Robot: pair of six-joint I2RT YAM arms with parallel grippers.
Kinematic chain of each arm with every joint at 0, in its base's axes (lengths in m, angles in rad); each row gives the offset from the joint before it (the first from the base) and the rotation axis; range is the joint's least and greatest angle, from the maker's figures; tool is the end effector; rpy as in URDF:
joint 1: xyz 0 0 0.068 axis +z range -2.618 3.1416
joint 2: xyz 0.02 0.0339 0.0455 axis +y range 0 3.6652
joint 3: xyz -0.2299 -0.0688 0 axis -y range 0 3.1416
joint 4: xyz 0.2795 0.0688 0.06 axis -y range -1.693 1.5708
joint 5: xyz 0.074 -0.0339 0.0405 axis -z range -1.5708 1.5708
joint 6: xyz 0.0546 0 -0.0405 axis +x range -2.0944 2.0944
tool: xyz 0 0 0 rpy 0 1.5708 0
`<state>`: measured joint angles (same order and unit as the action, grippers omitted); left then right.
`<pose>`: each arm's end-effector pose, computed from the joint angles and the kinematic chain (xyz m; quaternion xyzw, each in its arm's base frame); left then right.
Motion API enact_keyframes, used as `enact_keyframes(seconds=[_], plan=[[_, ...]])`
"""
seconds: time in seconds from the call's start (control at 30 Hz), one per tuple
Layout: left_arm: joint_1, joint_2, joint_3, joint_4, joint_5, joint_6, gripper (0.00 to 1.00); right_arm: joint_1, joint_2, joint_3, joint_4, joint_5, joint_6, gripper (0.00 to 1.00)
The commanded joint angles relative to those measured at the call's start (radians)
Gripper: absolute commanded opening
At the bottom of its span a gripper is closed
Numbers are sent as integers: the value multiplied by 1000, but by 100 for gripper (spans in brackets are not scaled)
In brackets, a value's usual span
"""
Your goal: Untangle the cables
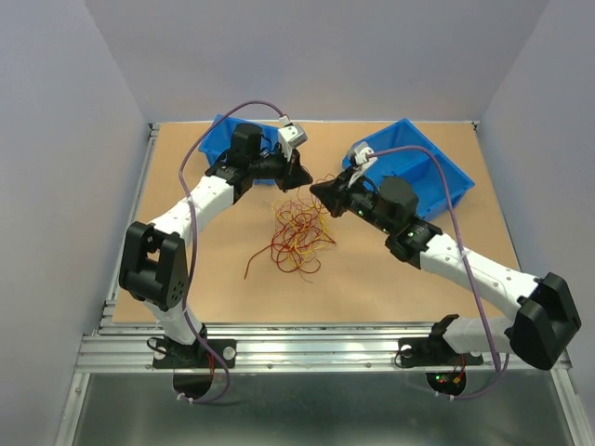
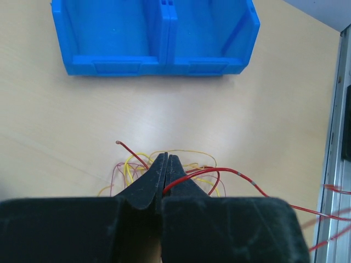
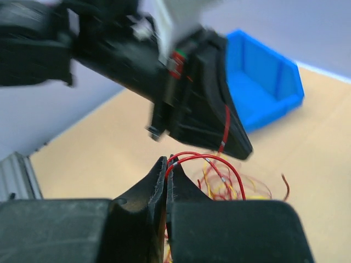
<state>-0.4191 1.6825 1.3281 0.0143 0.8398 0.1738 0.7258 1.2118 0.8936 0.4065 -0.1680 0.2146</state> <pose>0.3787 -0.2132 0.2644 0.4429 0.6444 -0.3949 0.4824 0.2563 0.2397 0.3096 -0.2300 0.6353 0.3835 0.6296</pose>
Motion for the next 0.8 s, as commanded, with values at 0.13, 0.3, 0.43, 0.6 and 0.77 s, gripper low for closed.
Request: enact_keyframes(seconds=[0.13, 0.3, 0.43, 0.6, 0.77], plan=[[-29, -98, -53, 56, 2, 35, 0, -29, 112, 65, -107, 42, -11, 1], [-95, -127, -84, 52, -45, 82, 0, -34, 101, 39, -74, 51, -15, 0], [-103, -133, -87, 50, -64, 84, 0, -35, 81, 22, -63, 88, -21, 1], [-104, -122, -78, 39, -65, 81, 0, -37, 60, 5, -43, 117, -26, 13], [-104, -116, -73, 33, -68, 81, 0, -37, 32, -12, -32, 153, -32, 18]])
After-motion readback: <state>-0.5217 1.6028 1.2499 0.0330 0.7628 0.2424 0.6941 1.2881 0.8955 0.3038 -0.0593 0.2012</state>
